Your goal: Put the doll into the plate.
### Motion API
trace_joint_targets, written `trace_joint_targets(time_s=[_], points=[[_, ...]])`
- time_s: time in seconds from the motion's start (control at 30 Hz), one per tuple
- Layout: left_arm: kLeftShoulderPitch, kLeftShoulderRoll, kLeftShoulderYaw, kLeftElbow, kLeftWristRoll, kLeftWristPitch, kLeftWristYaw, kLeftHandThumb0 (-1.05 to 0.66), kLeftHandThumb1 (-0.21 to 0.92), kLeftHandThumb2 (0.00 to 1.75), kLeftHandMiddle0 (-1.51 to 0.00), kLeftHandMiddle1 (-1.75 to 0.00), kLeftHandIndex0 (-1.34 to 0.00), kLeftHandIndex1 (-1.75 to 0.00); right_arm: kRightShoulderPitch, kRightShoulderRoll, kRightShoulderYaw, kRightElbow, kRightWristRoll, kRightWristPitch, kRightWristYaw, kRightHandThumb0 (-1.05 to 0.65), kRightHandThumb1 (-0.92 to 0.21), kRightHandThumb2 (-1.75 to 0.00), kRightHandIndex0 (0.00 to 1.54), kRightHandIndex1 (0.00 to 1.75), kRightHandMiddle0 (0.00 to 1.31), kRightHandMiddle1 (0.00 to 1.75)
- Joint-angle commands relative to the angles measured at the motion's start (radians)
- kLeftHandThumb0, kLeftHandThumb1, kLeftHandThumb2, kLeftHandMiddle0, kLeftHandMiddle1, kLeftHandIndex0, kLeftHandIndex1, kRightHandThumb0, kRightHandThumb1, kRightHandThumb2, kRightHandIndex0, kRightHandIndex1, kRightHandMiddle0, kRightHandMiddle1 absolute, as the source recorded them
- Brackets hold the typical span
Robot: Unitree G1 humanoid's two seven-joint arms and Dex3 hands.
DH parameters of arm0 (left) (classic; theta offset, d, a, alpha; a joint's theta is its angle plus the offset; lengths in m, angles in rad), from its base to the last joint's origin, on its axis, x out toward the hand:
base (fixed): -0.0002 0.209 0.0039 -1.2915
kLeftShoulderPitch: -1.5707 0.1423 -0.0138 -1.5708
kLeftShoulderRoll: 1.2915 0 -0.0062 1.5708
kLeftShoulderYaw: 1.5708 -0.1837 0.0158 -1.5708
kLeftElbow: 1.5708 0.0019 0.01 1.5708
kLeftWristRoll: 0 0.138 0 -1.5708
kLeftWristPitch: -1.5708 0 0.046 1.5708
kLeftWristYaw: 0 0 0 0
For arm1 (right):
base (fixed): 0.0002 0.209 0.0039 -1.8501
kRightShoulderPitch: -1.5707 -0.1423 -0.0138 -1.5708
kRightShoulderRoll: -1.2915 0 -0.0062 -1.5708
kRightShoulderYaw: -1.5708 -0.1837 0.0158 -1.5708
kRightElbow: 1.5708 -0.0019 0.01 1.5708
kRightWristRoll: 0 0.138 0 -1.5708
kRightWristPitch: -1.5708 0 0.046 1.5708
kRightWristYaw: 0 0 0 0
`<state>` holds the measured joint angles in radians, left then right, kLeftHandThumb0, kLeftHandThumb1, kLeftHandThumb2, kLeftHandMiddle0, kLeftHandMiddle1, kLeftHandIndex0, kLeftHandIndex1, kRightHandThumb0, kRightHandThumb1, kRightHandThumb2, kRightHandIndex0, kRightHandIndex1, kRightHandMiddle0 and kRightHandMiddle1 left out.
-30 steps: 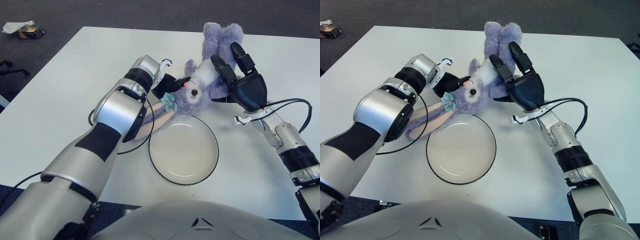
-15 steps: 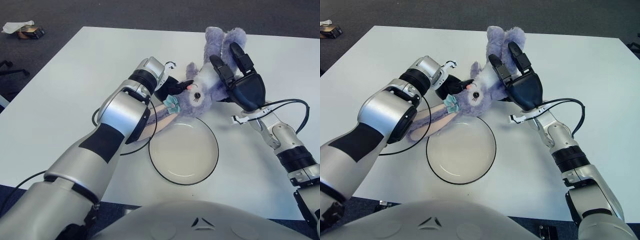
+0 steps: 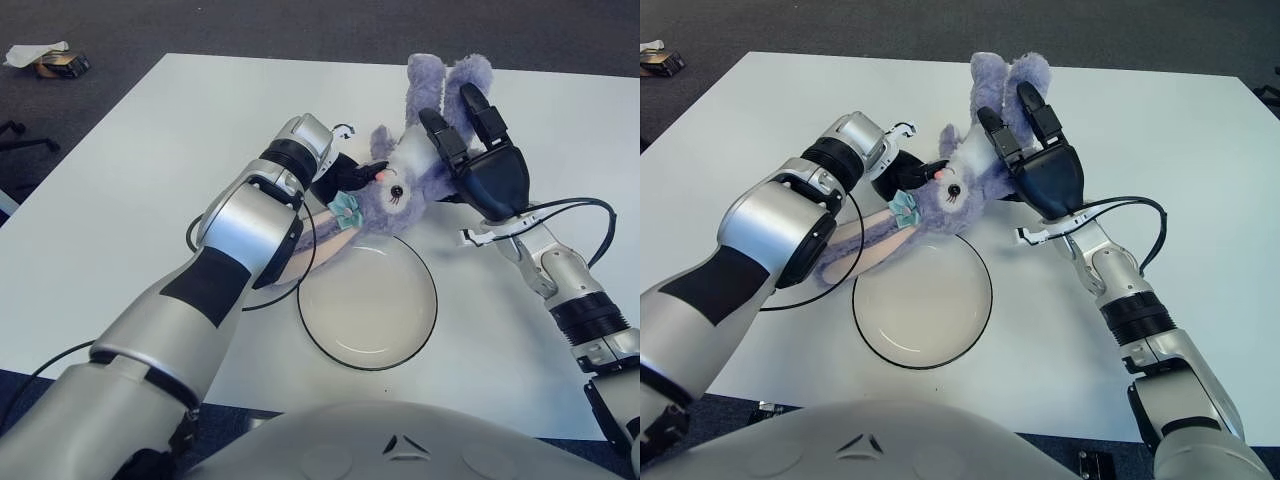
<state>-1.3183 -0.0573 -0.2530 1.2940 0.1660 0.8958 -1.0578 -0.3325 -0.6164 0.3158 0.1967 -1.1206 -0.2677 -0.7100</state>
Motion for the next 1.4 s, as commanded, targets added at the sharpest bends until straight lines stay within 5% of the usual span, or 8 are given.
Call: trace_joint_targets(time_s=[0.0, 0.7, 1.1, 1.13, 1.17, 1.23, 1.27, 1.37], points=[[-0.001, -0.026, -0.005, -0.009, 0.003, -0.003, 0.025, -0.44, 0.44, 1.16, -1.32, -1.75, -0.52, -1.75, -0.021, -0.002, 0.011, -0.004, -0.005, -0.007, -0.002, -0.86, -0.92, -0.33, 0.00, 0.00, 0.00, 0.23], [0.024, -0.080, -0.020, 0.020, 0.019, -0.063, 0.006, -0.45, 0.42, 1.19, -1.31, -1.75, -0.53, -1.75, -0.051, -0.029, 0.049, 0.053, -0.016, -0.076, -0.033, -0.88, -0.92, -0.36, 0.00, 0.00, 0.00, 0.26], [-0.013, -0.054, -0.094, 0.047, 0.073, -0.066, -0.246, -0.45, 0.43, 1.18, -1.29, -1.75, -0.53, -1.75, -0.142, -0.131, 0.175, 0.097, -0.235, -0.120, -0.202, -0.80, -0.92, -0.41, 0.00, 0.00, 0.00, 0.19], [0.081, 0.016, -0.182, -0.098, 0.158, -0.584, -0.041, -0.45, 0.43, 1.18, -1.29, -1.75, -0.53, -1.75, -0.149, -0.135, 0.183, 0.102, -0.243, -0.122, -0.213, -0.79, -0.92, -0.40, 0.00, 0.00, 0.00, 0.18], [0.164, 0.054, -0.101, -0.094, 0.079, -0.678, -0.163, -0.43, 0.51, 1.06, -1.03, -1.74, -0.47, -1.75, -0.155, -0.139, 0.190, 0.109, -0.251, -0.123, -0.224, -0.79, -0.92, -0.40, 0.00, 0.00, 0.00, 0.17], [0.220, 0.056, 0.014, -0.051, -0.048, -0.607, -0.407, -0.58, 0.75, 1.18, -0.42, -0.93, -0.19, -0.86, -0.164, -0.143, 0.199, 0.121, -0.261, -0.124, -0.236, -0.78, -0.91, -0.40, 0.00, 0.00, 0.00, 0.16], [0.201, 0.028, 0.050, -0.015, -0.094, -0.465, -0.516, -0.62, 0.79, 1.16, -0.34, -0.76, -0.15, -0.72, -0.167, -0.143, 0.200, 0.126, -0.263, -0.124, -0.238, -0.78, -0.92, -0.40, 0.00, 0.00, 0.00, 0.15], [0.174, -0.002, 0.044, 0.011, -0.090, -0.380, -0.557, -0.73, 0.89, 1.09, -0.09, -0.24, -0.04, -0.25, -0.172, -0.143, 0.204, 0.135, -0.262, -0.125, -0.239, -0.79, -0.92, -0.43, 0.00, 0.00, 0.00, 0.14]])
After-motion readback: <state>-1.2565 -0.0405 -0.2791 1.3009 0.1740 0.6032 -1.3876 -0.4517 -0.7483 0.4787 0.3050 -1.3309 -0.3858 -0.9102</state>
